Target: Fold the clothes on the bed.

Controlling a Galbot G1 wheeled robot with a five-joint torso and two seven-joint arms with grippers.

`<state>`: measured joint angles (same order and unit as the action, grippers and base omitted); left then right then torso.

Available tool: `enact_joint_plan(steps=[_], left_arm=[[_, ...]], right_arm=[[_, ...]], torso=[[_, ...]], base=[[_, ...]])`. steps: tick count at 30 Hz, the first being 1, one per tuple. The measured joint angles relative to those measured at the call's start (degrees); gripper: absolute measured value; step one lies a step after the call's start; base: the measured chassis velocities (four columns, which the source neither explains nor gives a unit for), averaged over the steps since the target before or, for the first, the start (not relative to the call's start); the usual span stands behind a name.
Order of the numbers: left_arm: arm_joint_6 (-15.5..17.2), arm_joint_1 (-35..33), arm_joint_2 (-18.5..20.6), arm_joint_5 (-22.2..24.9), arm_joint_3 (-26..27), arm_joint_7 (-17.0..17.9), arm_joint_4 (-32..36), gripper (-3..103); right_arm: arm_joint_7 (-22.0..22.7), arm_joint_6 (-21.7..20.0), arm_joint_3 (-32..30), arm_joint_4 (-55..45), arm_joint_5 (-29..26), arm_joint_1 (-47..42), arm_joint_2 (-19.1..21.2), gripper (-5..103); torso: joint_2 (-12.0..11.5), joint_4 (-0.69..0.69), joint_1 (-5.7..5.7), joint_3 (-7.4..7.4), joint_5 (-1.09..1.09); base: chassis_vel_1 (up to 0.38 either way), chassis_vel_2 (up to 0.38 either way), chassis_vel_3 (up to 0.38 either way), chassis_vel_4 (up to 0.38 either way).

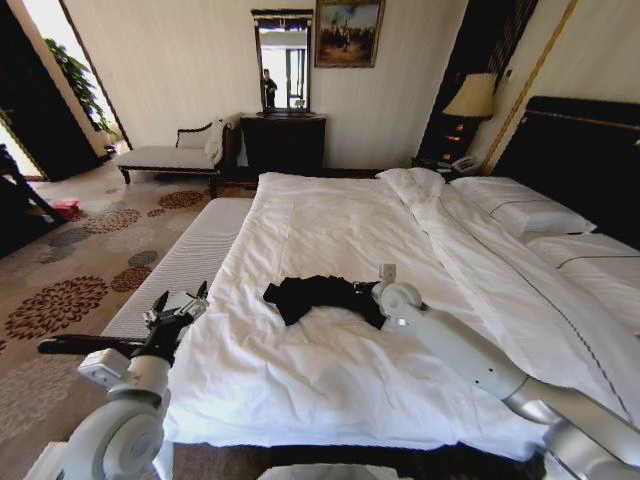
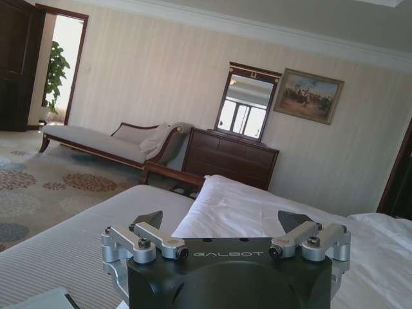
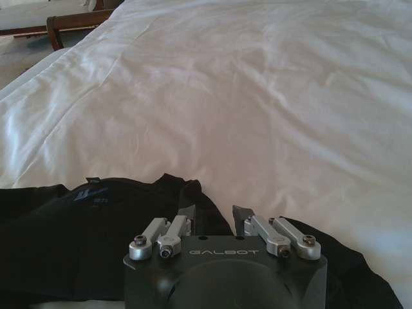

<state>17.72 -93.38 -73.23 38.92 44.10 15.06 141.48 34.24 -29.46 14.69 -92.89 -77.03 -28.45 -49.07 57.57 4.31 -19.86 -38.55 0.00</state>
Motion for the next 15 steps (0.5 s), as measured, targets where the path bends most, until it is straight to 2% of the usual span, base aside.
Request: enact_joint_plan(steps=[1, 2, 4, 5, 7, 9, 10, 11, 13, 14, 15], left_arm=[[0.00, 0.04, -0.02, -0.03, -0.04, 0.00, -0.05, 100], [0.00, 0.07, -0.02, -0.05, -0.07, -0.01, -0.09, 100], [0.00, 0.09, -0.02, -0.08, -0.12, -0.01, -0.20, 100], [0.00, 0.09, -0.02, -0.08, -0.12, -0.01, -0.20, 100], [0.00, 0.16, -0.02, -0.21, -0.23, -0.03, -0.42, 100], [0.00, 0.23, -0.02, -0.25, -0.24, -0.03, -0.52, 100], [0.00, 0.29, -0.02, -0.30, -0.25, -0.04, -0.62, 100], [0.00, 0.32, -0.01, -0.35, -0.25, -0.04, -0.73, 100], [0.00, 0.34, -0.01, -0.42, -0.26, -0.04, -0.84, 100], [0.00, 0.34, -0.01, -0.42, -0.26, -0.04, -0.84, 100], [0.00, 0.37, 0.00, -0.42, -0.26, -0.04, -0.88, 100]], right_arm=[[0.01, 0.03, -0.11, 0.00, -0.13, -0.14, 0.00, 38], [0.01, 0.06, -0.20, 0.10, -0.21, -0.28, -0.04, 38], [0.01, 0.10, -0.31, 0.44, -0.26, -0.41, -0.15, 49], [0.01, 0.10, -0.31, 0.44, -0.26, -0.41, -0.15, 49], [0.00, 0.17, -0.46, 1.42, -0.53, -0.48, -0.55, 60], [-0.02, 0.23, -0.47, 1.83, -0.76, -0.48, -0.70, 60], [-0.13, 0.33, -0.51, 2.22, -1.20, -0.48, -0.86, 71], [-0.38, 0.51, -0.57, 2.41, -1.72, -0.47, -0.99, 71], [-0.93, 0.93, -0.66, 2.43, -2.61, -0.44, -1.09, 82], [-0.93, 0.93, -0.66, 2.43, -2.61, -0.44, -1.09, 82], [-1.04, 0.98, -0.67, 2.37, -3.11, -0.42, -1.12, 90]], torso=[[0.00, 0.00, 0.00, 0.00, 0.00], [0.00, 0.00, 0.00, 0.00, 0.00], [0.00, 0.00, 0.00, 0.00, 0.00], [0.00, 0.00, 0.00, 0.00, 0.00], [0.00, 0.00, 0.00, 0.00, 0.00], [0.00, 0.00, 0.00, 0.00, 0.00], [0.00, 0.00, 0.00, 0.00, 0.00], [0.00, 0.00, 0.00, 0.00, 0.00], [0.00, 0.00, 0.00, 0.00, 0.00], [0.00, 0.00, 0.00, 0.00, 0.00], [0.00, 0.00, 0.00, 0.00, 0.00]], base=[[0.000, 0.000, 0.000, 0.000], [0.000, 0.000, 0.000, 0.000], [0.000, 0.000, 0.000, 0.000], [0.000, 0.000, 0.000, 0.000], [0.000, 0.000, 0.000, 0.000], [0.000, 0.000, 0.000, 0.000], [0.000, 0.000, 0.000, 0.000], [0.000, 0.000, 0.000, 0.000], [0.000, 0.000, 0.000, 0.000], [0.000, 0.000, 0.000, 0.000], [0.000, 0.000, 0.000, 0.000]])
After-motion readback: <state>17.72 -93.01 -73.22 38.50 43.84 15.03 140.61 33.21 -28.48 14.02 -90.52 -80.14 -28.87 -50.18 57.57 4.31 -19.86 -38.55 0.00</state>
